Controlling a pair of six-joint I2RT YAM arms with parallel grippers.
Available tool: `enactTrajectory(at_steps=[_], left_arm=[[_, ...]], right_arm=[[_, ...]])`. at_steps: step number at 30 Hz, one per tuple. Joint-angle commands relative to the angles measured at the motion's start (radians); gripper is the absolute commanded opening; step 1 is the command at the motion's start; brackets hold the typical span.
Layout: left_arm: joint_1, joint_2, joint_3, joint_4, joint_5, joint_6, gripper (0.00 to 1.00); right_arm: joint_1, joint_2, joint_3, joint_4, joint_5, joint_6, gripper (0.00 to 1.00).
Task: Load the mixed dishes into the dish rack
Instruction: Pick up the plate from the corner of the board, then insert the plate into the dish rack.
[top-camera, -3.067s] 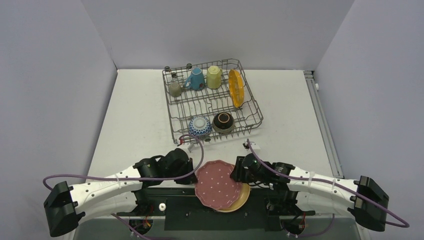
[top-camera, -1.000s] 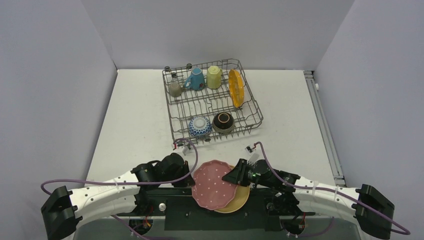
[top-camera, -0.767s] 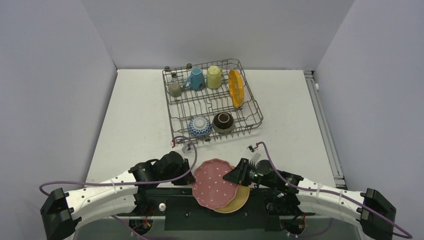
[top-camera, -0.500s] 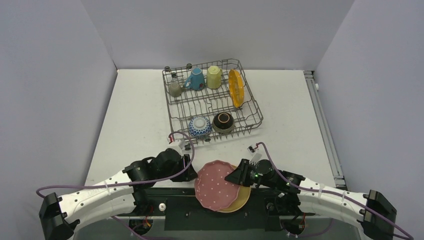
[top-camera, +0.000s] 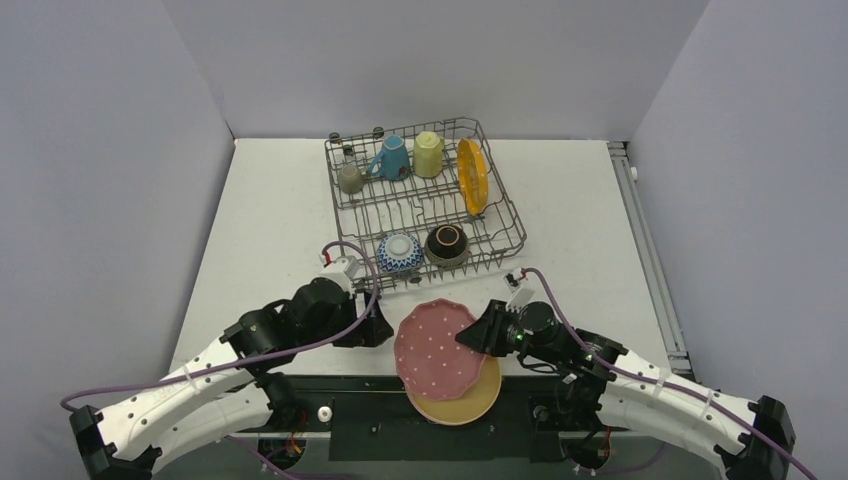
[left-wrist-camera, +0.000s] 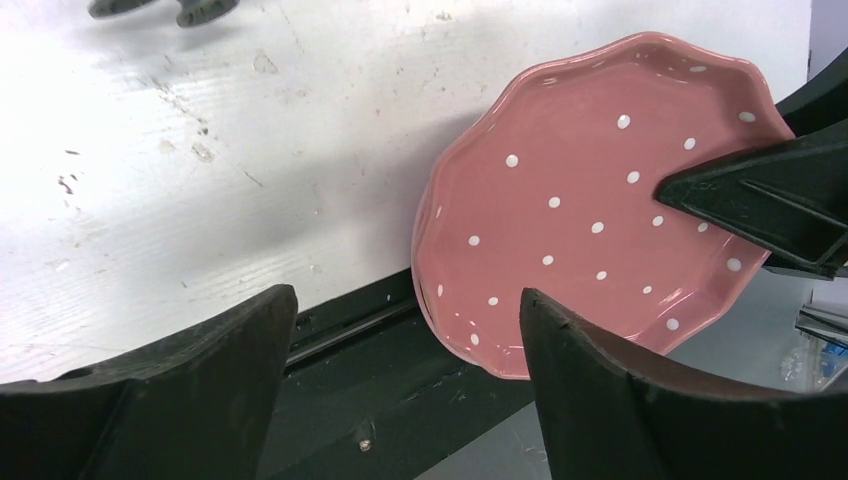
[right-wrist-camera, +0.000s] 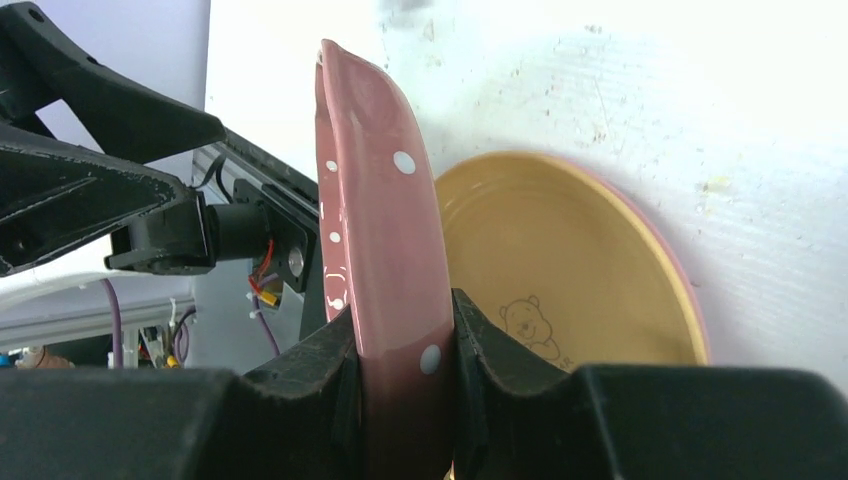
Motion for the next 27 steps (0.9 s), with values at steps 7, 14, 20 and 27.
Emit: enactTrajectory(at_steps=[7,14,20,27], left_arm=[[0.047,0.016,0.173,-0.093,-0.003,0.170,0.92],[0.072,0.016,0.240,-0.128,0.009,0.267,0.96],[0.082,0.001,0.249,-0.123,0.027,0.309,0.96],[0.086,-0.032,0.207,-0.066,0.068,0.345,0.96]], right_arm=[[-0.126,-0.002,0.283,-0.041,-0.023,-0.113,0.00],[-0.166,0.093,0.538,-0.200,0.020,-0.246,0.00],[-0.178,0.212,0.772,-0.291,0.073,-0.340,0.00],[-0.189,0.370,0.995,-0.369,0.150,-0.430,0.00]])
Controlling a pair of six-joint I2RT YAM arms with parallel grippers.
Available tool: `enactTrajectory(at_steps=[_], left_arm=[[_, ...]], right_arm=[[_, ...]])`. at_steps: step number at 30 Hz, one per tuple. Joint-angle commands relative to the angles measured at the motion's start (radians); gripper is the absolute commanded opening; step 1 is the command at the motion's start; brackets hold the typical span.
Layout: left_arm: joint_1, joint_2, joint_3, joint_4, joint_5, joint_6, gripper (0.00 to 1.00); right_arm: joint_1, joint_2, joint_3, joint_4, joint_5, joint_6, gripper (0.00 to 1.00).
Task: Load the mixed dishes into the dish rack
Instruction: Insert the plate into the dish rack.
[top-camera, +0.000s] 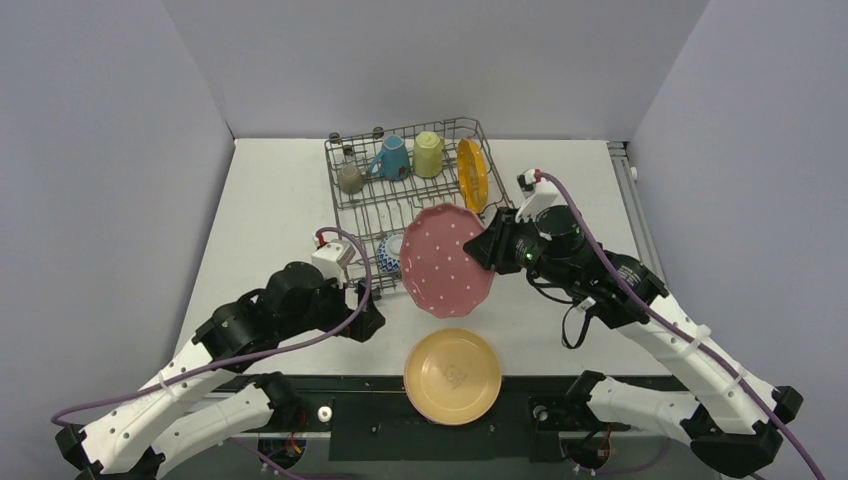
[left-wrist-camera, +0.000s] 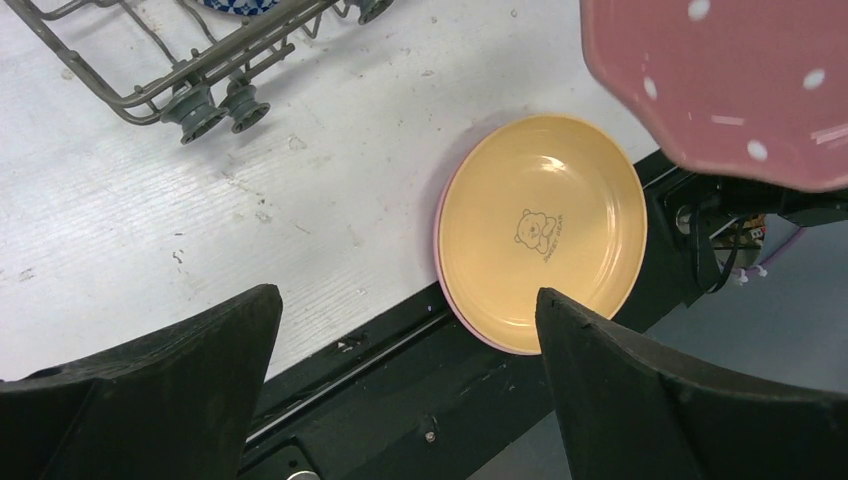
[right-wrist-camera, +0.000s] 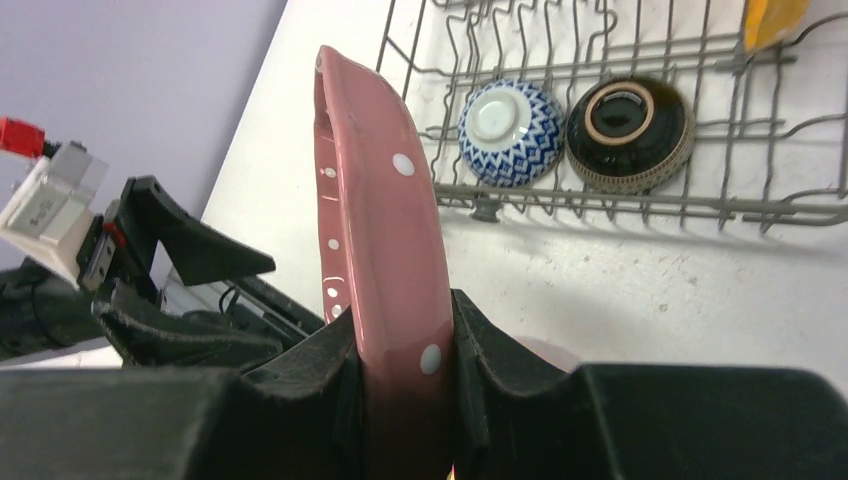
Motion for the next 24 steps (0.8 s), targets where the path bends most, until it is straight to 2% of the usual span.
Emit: enactTrajectory(at_steps=[1,10,24], left_arm=[[0.009,-0.035,-0.011,0.071,0.047,0.048,0.96],[0.012,-0.078,-0.035,0.124,0.025,0.084,0.96],[0.046,-0.085,-0.067,0.155,-0.025,0.127,0.96]], right_arm=[[-0.013,0.060,0.183,0.072,0.088,-0.054,0.00],[-0.020,0.245,0.432,-0.003,0.248,-0.166,0.00],[-0.018,0.466,0.624,0.027,0.471,-0.297,0.00]])
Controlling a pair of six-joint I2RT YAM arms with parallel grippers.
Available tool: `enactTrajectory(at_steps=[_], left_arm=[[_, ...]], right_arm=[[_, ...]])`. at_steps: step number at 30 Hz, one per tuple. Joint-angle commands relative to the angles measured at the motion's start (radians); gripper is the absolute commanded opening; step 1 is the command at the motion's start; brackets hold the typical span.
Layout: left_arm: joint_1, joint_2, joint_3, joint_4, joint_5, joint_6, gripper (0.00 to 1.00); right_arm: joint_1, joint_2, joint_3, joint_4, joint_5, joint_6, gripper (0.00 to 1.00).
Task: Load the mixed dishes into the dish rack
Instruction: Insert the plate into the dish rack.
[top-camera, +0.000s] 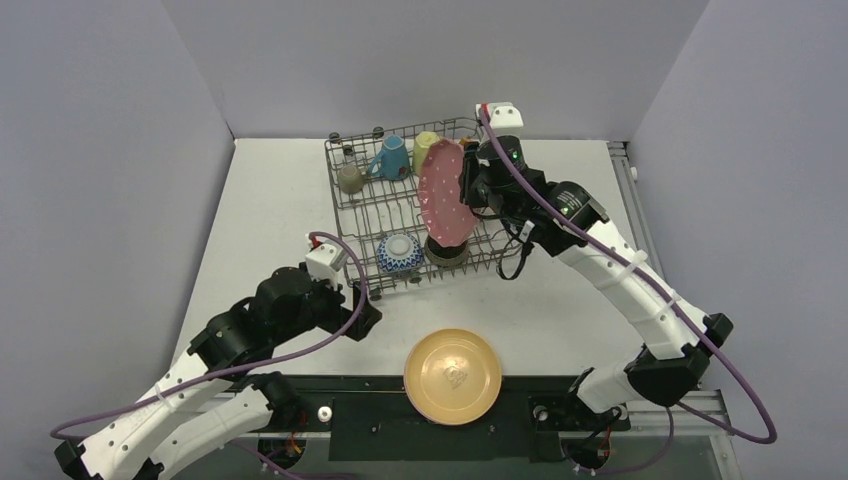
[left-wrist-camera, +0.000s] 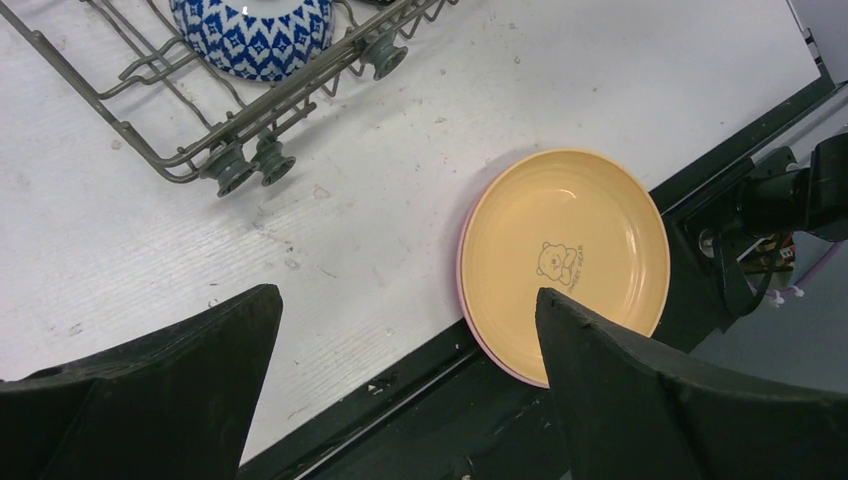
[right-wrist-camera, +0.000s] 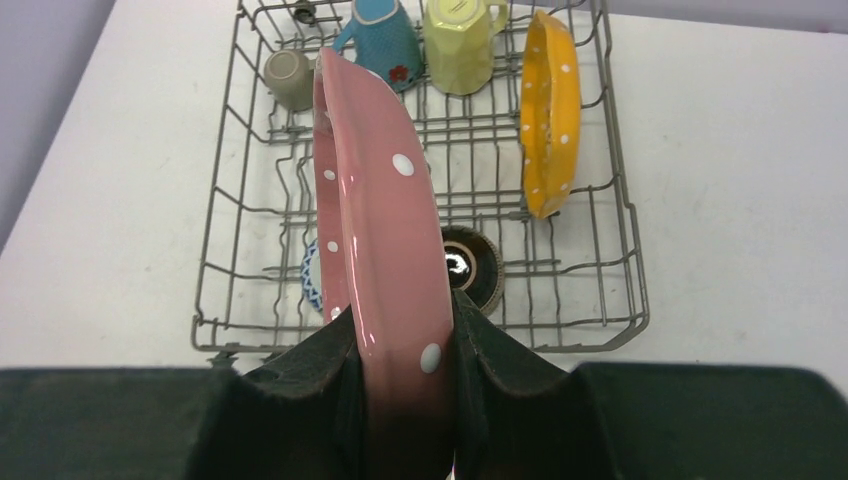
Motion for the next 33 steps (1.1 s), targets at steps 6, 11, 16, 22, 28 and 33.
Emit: enactTrajectory(at_steps=[6,11,16,22,28,33], left_arm=[[0.029,-0.008,0.001,0.043,-0.055,0.014,0.96],[0.052,-0.014,-0.001,0.048,-0.046,0.020,0.96],[0.102,-0.006,-0.002,0.058,-0.018,0.030,0.96],[0.145,0.007,-0.004,0.062,-0.007,0.032,0.96],[0.178,0.011,-0.006,0.068,0.009,0.035,0.96],[0.218,0.013,-0.009,0.075,0.026,0.036,0.96]], right_arm=[[-0.001,0.117,0.186,0.161,0.185,-0.109,0.00],[-0.002,0.214,0.266,0.153,0.202,-0.158,0.00],[-0.006,0.304,0.323,0.157,0.230,-0.205,0.00],[-0.020,0.374,0.358,0.185,0.235,-0.260,0.00],[-0.051,0.438,0.381,0.186,0.223,-0.286,0.00],[-0.074,0.477,0.389,0.190,0.224,-0.305,0.00]])
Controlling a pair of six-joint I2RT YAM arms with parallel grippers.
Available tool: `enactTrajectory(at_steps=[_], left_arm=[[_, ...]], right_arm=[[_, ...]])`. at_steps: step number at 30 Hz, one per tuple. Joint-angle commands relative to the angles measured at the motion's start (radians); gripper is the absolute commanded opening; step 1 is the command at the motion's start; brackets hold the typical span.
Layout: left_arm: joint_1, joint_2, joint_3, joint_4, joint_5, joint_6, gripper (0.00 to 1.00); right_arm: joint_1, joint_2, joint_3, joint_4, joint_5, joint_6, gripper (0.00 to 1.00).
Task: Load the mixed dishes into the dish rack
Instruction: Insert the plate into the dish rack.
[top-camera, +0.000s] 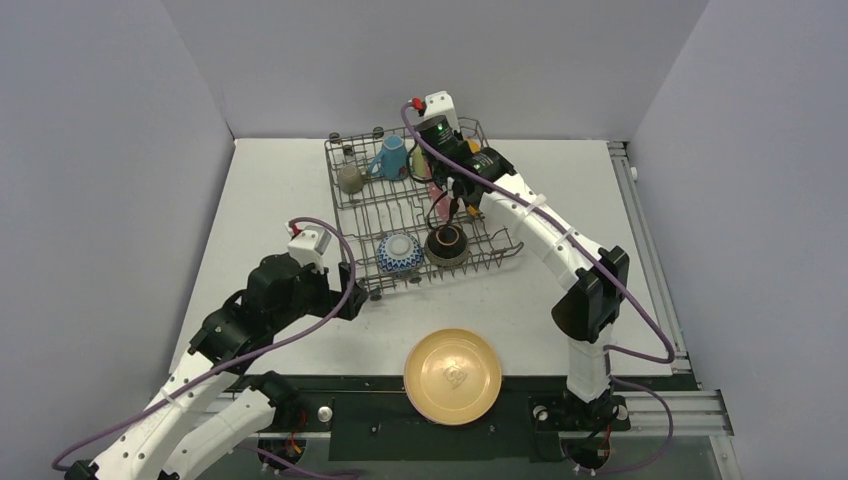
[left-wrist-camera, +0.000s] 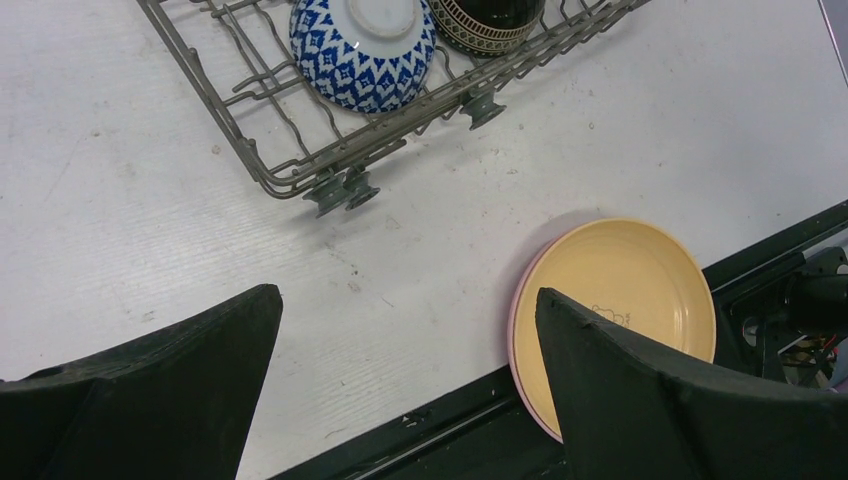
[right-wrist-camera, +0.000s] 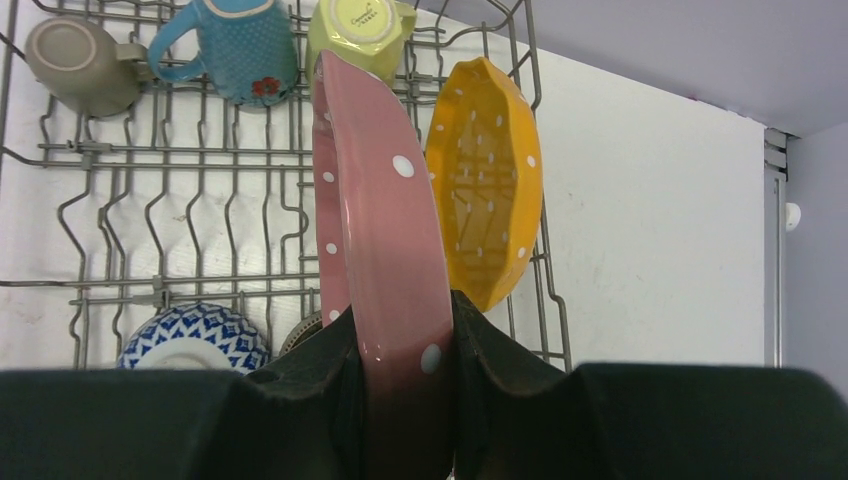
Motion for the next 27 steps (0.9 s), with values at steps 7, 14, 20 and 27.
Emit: enactTrajectory(at_steps=[7,14,20,27], left_arm=[[0.070,0.007,-0.004,0.062,0.047,0.017,0.96],[0.101,0.012,-0.006,0.065,0.068,0.018,0.96],[0.129,0.016,-0.007,0.070,0.091,0.019,0.96],[0.165,0.031,-0.009,0.077,0.108,0.021,0.96]], right_arm=[[-0.043,0.031,0.112,0.155,0.058,-0.050,0.00],[-0.071,0.085,0.121,0.178,0.055,-0.069,0.00],[-0.093,0.120,0.124,0.210,0.033,-0.071,0.00],[-0.106,0.167,0.137,0.235,0.003,-0.071,0.00]])
